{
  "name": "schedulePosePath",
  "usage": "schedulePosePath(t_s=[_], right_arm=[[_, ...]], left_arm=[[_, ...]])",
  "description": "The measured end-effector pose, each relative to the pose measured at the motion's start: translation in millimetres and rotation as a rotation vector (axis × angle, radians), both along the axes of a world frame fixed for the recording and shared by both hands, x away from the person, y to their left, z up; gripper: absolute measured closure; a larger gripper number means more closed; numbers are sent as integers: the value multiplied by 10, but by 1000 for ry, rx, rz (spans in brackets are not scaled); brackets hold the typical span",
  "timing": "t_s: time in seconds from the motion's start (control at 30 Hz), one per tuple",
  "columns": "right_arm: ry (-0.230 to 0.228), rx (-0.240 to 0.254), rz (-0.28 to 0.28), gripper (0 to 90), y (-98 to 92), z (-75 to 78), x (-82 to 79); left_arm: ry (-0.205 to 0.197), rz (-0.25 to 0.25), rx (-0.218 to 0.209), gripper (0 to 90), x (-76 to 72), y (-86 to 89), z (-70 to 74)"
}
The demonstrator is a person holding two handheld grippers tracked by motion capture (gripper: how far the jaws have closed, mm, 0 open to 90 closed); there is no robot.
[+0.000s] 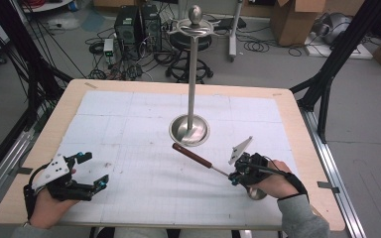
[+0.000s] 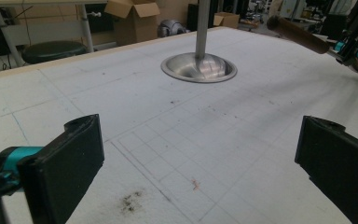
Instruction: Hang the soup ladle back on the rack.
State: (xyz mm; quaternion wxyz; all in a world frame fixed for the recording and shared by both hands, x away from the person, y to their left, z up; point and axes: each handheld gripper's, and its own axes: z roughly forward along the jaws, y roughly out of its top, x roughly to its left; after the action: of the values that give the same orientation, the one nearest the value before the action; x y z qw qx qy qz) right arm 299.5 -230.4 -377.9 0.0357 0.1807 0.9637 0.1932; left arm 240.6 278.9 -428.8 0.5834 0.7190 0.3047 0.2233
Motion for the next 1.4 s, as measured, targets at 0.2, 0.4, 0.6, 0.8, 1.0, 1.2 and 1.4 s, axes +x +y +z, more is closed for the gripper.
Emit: schedulePosePath(t_s=[0.2,0.4,0.6,0.8,1.0,1.2,1.4], right_arm=[[-14,37,-15,849,-32,51,0],[-30,78,-23,849,-49,78,10],[-57,121,-35,849,-77,108,13],[-92,186,-39,849,-119,138,15],[-114,238,-55,849,-154,167,21],[-132,288,-89,848,-204,192,31],[-180,367,-133,848,-271,221,50]], left_arm=[[-1,2,-5,17,-3,-3,1],[-1,2,-5,17,-3,-2,2],[-1,2,-6,17,-4,-4,2],[-3,2,-5,17,-6,-1,6],[-4,1,-6,17,-7,-2,6],[-3,1,-5,17,-6,-1,6],[-4,1,-5,17,-7,1,7]])
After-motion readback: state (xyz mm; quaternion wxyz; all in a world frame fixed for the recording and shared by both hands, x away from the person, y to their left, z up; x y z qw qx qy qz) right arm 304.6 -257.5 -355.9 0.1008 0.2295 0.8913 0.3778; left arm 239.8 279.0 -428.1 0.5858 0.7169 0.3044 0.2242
